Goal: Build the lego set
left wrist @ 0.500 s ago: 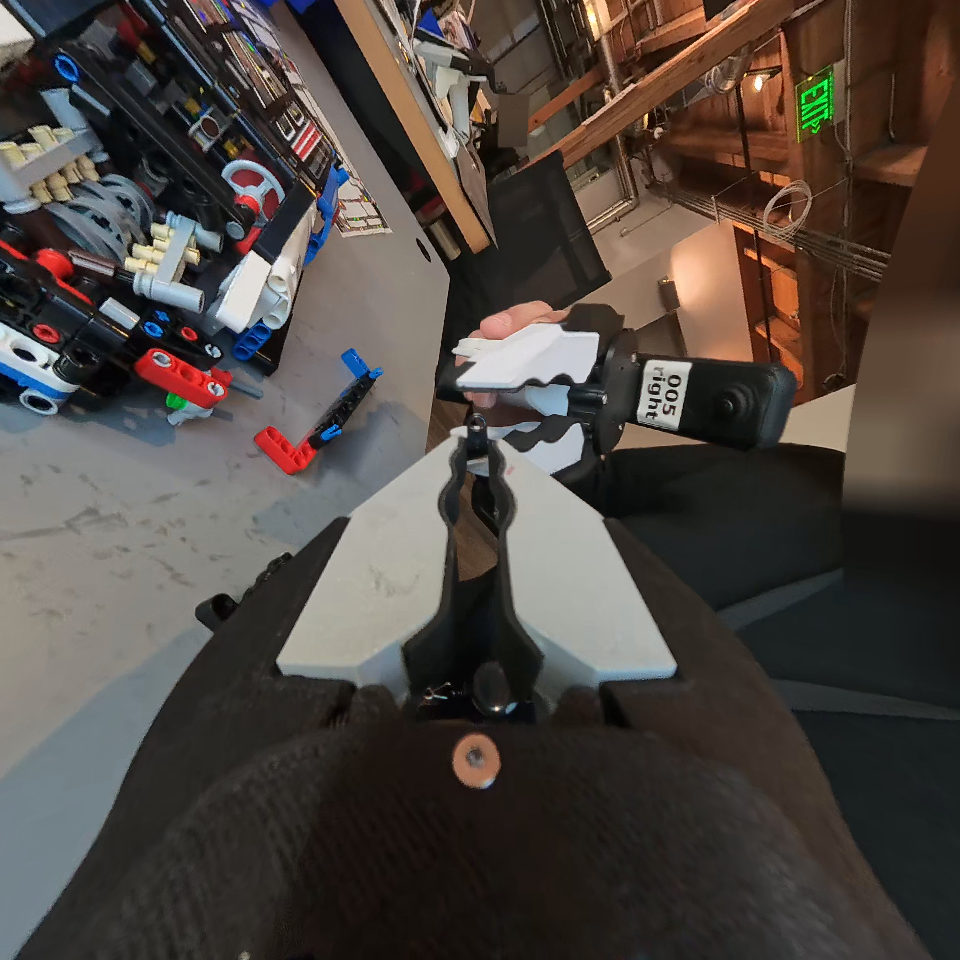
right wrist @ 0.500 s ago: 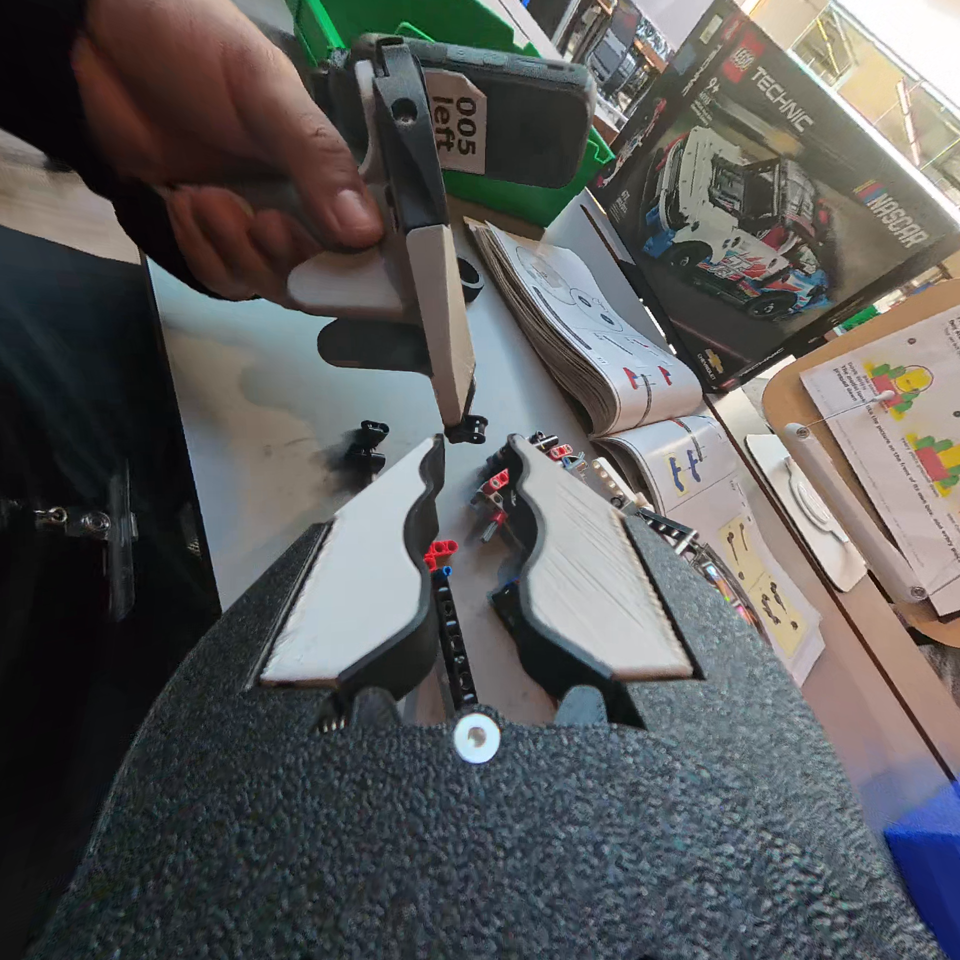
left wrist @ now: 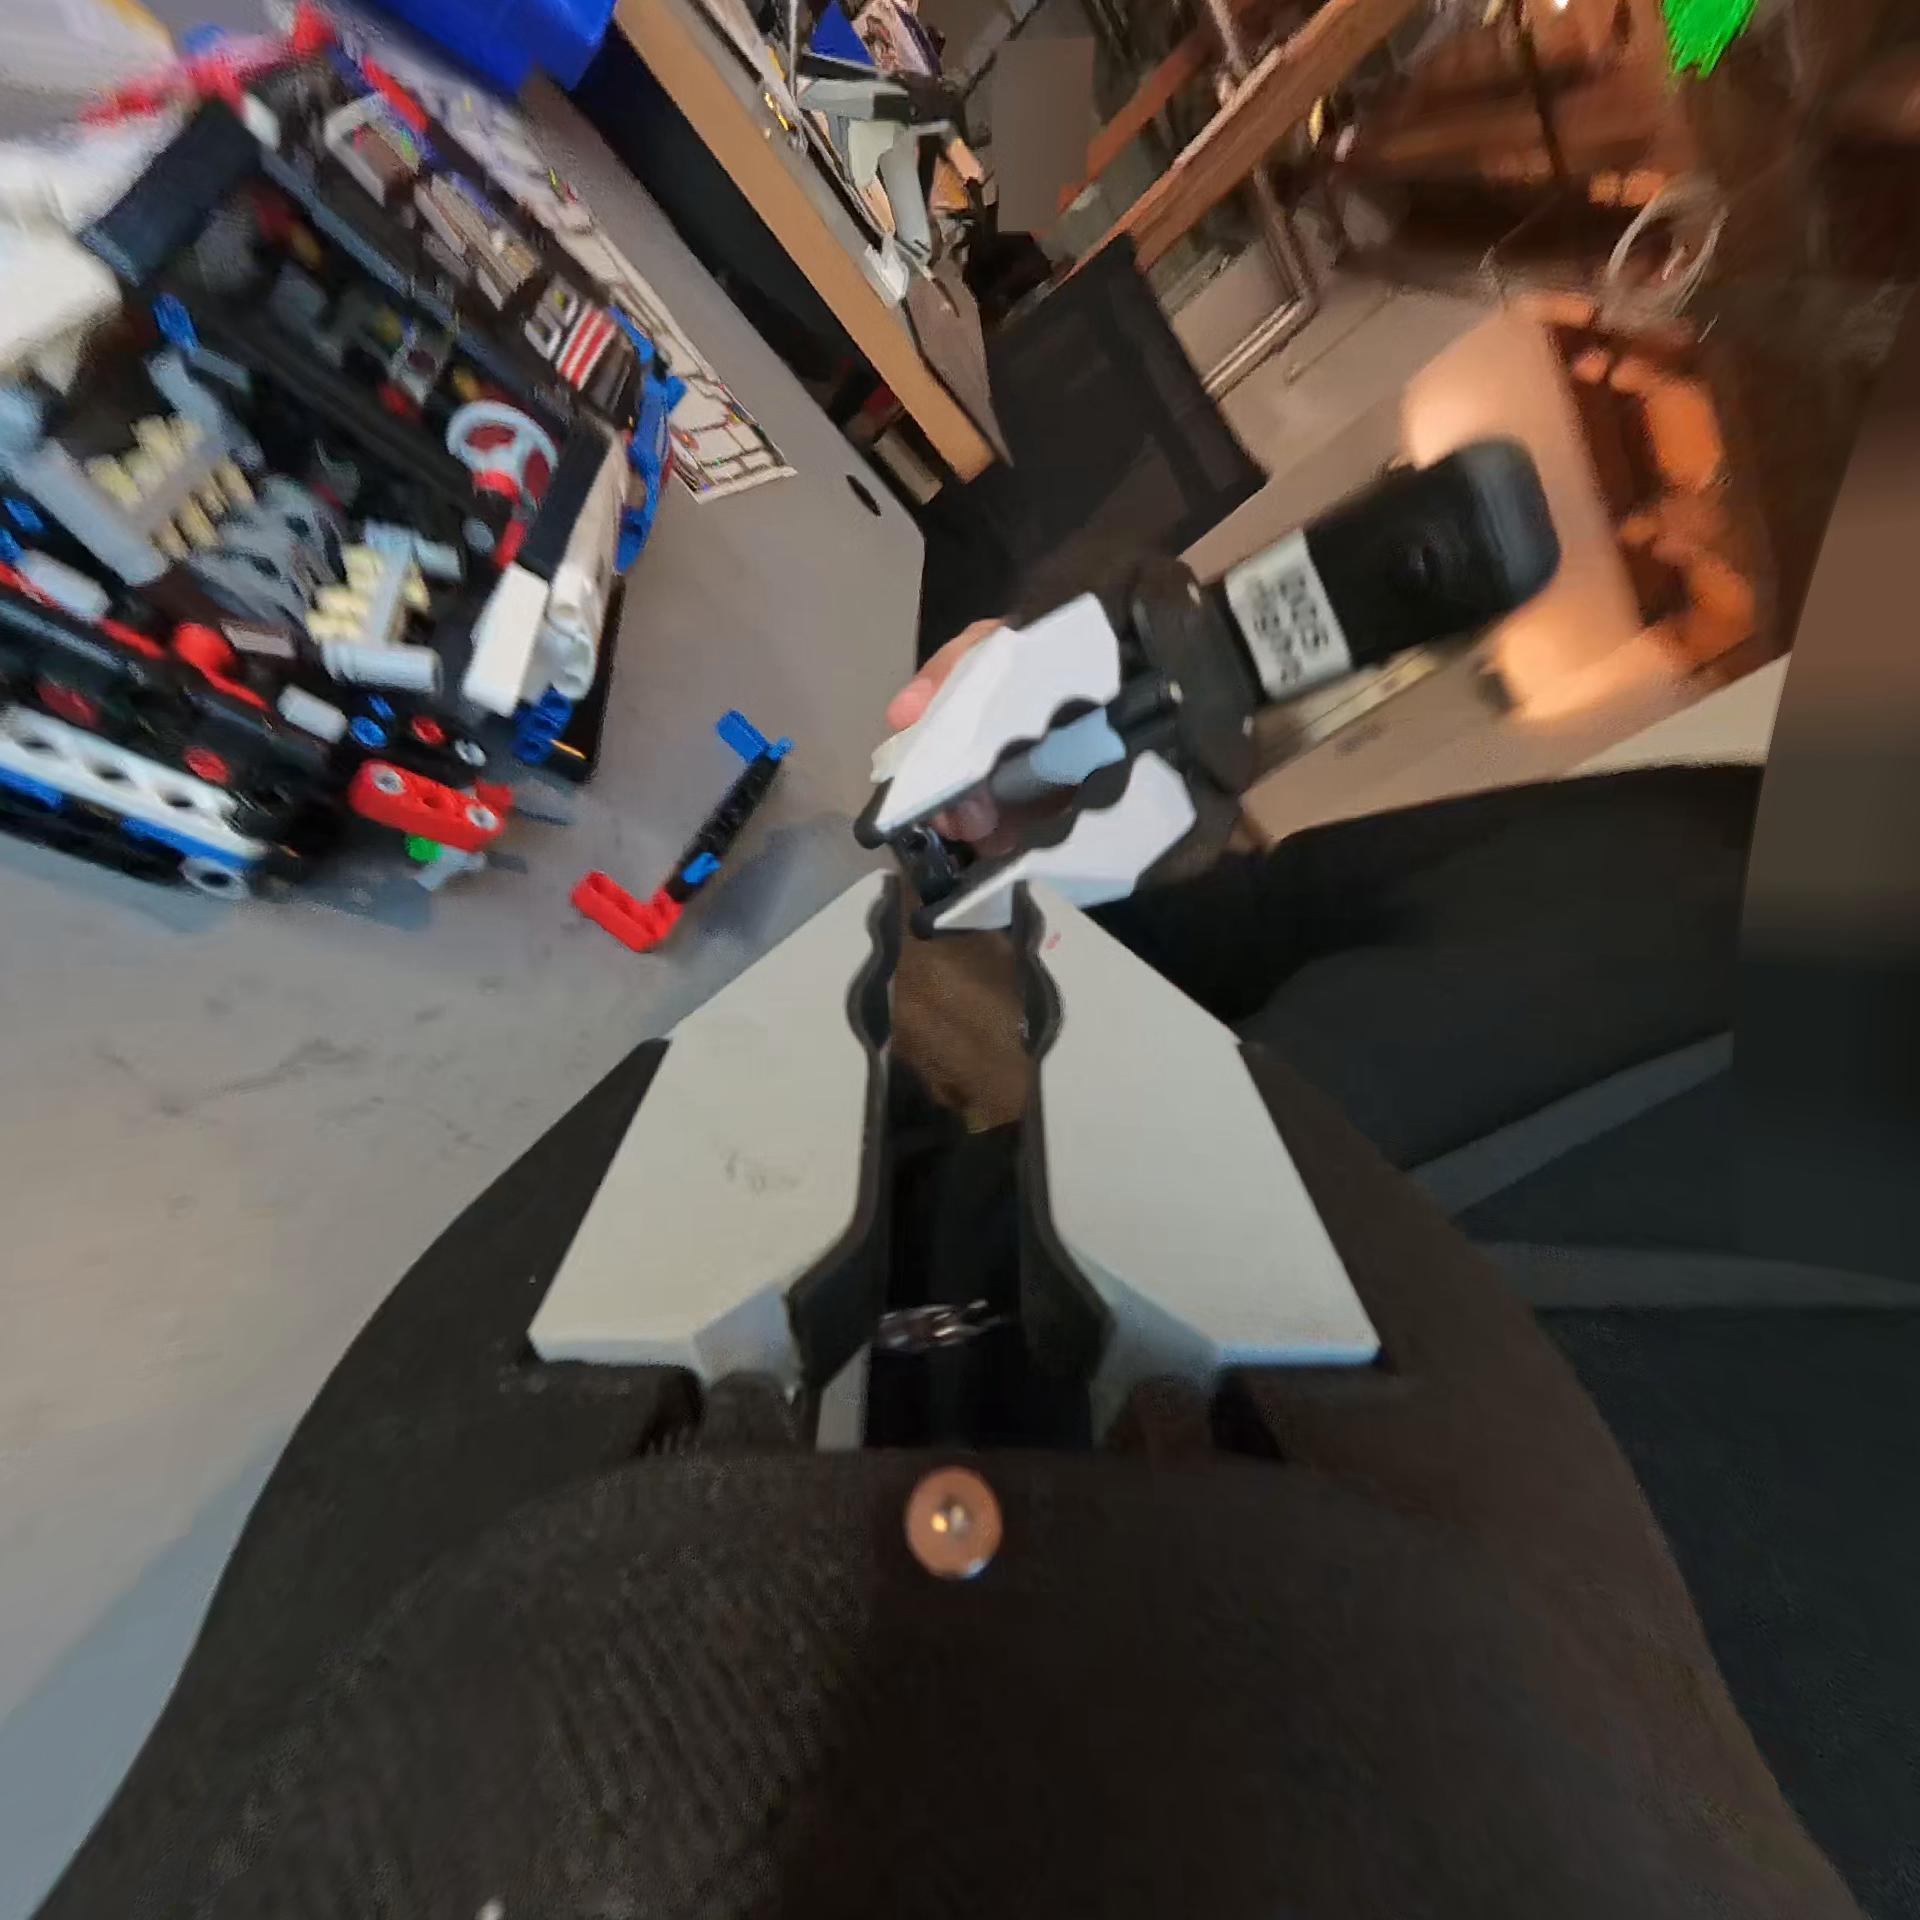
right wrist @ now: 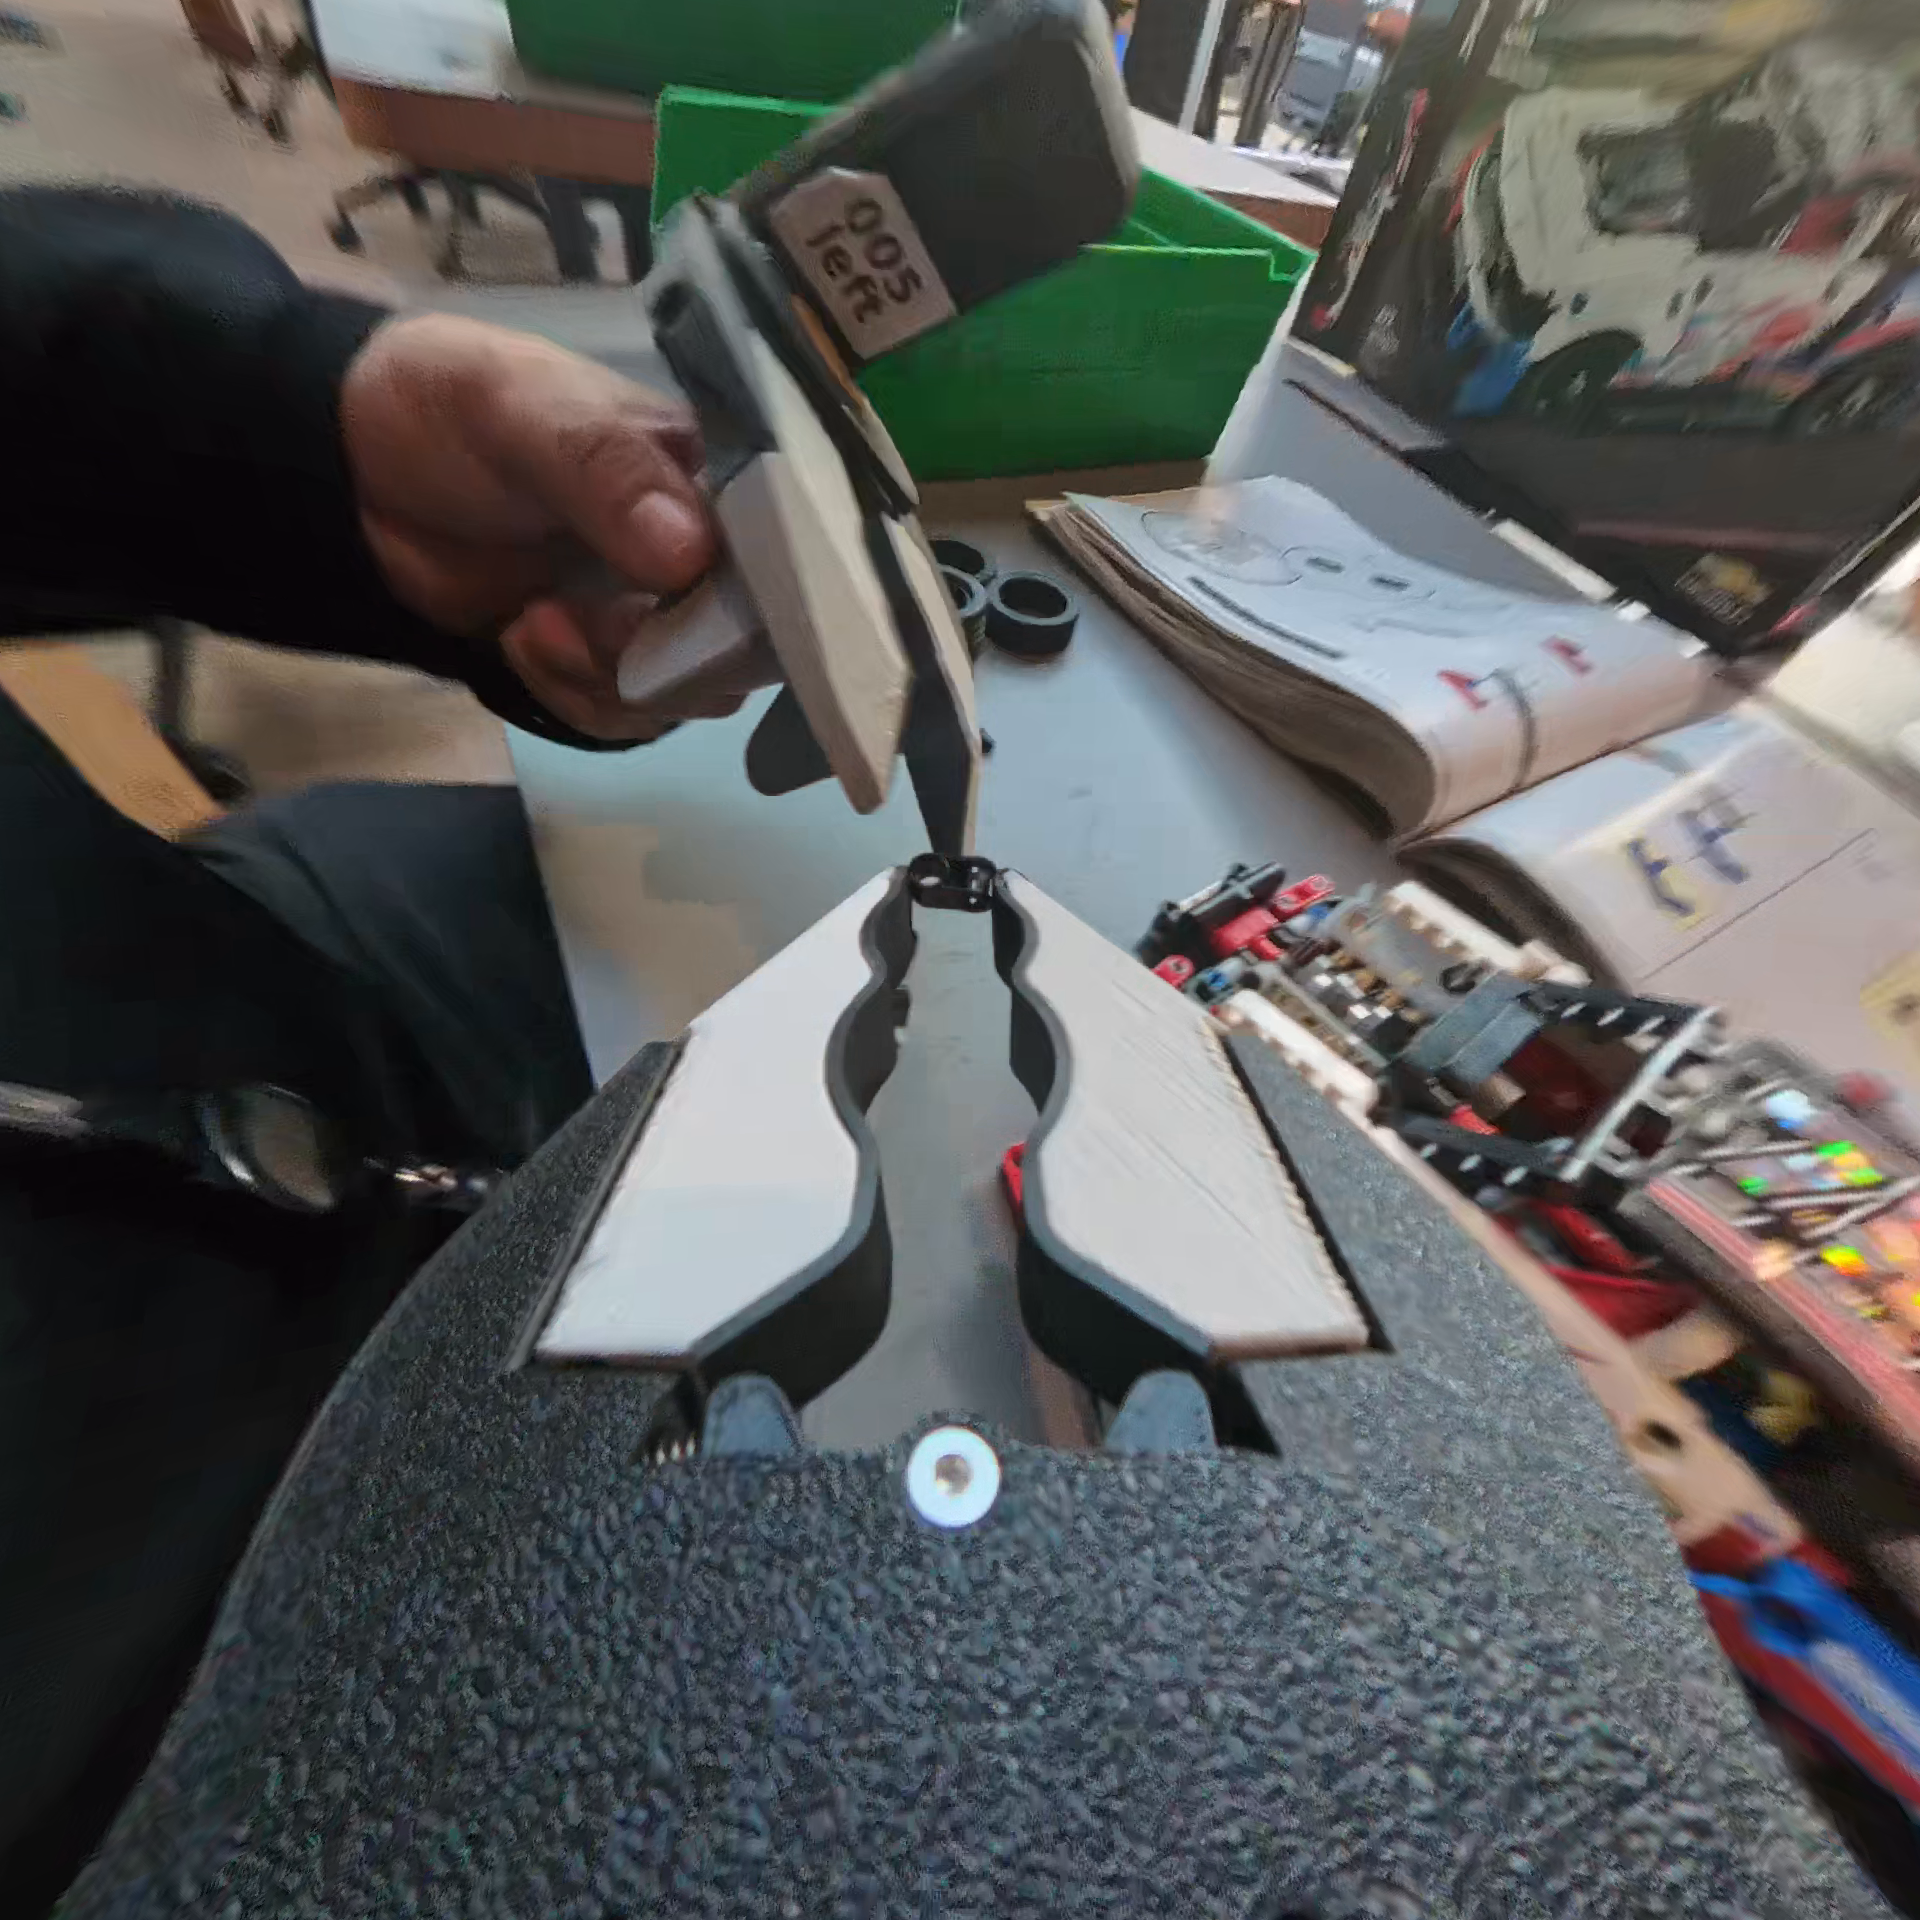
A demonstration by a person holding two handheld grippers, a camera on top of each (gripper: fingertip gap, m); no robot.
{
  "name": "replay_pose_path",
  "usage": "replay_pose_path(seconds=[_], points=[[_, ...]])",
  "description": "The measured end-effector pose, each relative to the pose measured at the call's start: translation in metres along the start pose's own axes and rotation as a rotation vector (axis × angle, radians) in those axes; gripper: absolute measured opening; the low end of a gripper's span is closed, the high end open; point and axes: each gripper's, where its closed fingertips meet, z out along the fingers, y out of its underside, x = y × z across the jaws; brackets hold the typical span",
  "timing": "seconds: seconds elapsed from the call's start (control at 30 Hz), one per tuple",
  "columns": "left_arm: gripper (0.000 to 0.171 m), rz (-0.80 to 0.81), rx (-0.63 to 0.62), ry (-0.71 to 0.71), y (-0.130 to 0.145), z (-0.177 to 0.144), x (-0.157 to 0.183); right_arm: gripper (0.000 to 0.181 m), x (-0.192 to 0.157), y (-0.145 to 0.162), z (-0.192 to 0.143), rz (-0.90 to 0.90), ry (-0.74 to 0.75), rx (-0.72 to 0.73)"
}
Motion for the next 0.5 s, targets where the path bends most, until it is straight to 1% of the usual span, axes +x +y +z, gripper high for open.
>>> replay_pose_path(seconds=[0.07,0.13,0.17,0.2,0.27,0.33,0.37,0.43,0.5], points=[[0.022,0.299,-0.075,-0.127,0.005,-0.01,-0.003,0.015,-0.004,0.0,-0.001,0.259,-0.145,0.026],[0.029,0.604,-0.173,-0.329,0.008,-0.02,-0.015,0.015,-0.01,-0.008,-0.007,0.539,-0.333,0.077],[0.031,0.736,-0.204,-0.373,0.007,-0.021,-0.013,0.015,-0.011,-0.012,-0.01,0.662,-0.424,0.101],[0.029,0.85,-0.229,-0.383,0.007,-0.019,-0.006,0.014,-0.012,-0.016,-0.012,0.755,-0.492,0.119],[0.028,1.024,-0.265,-0.396,0.006,-0.013,0.003,0.015,-0.014,-0.017,-0.013,0.851,-0.571,0.113],[0.027,1.125,-0.289,-0.413,0.004,-0.009,0.004,0.015,-0.022,-0.02,-0.015,0.904,-0.645,0.098],[0.024,1.14,-0.312,-0.379,0.008,-0.005,0.007,0.015,-0.027,-0.023,-0.016,0.94,-0.694,0.088],[0.019,1.142,-0.325,-0.305,0.013,0.001,0.016,0.015,-0.031,-0.026,-0.016,1.013,-0.74,0.091],[0.012,1.131,-0.335,-0.267,0.017,0.005,0.019,0.015,-0.036,-0.026,-0.018,1.056,-0.787,0.077]])
